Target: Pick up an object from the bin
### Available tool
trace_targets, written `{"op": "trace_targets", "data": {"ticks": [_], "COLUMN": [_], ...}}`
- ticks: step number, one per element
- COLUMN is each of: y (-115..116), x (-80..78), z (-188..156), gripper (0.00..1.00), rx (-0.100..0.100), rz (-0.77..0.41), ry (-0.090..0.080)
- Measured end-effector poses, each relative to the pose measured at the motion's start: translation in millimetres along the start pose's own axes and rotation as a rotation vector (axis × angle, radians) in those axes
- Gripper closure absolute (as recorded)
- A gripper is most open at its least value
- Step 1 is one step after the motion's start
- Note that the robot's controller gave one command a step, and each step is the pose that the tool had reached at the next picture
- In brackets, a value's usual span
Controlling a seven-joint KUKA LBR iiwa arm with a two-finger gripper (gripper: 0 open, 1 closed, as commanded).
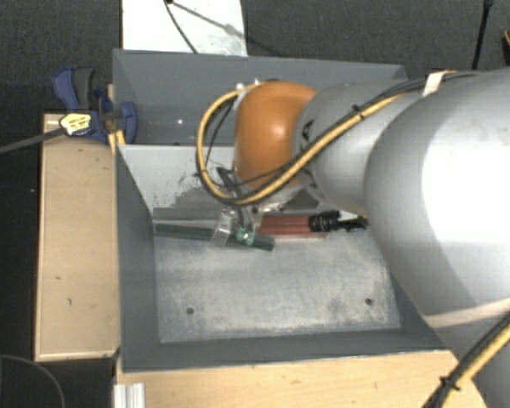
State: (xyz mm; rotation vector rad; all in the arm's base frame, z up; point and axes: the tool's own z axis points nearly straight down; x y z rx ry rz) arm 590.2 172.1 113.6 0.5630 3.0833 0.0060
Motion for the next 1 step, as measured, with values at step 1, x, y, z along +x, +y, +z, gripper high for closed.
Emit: {"op": "trace_targets", "data": {"ticks": [1], "y": [0.4], "x": [-1.2], "z": [-2.4], "gripper": [1.0], "rx": [0.001], "rz": [-0.004], "ry": [0.0]}}
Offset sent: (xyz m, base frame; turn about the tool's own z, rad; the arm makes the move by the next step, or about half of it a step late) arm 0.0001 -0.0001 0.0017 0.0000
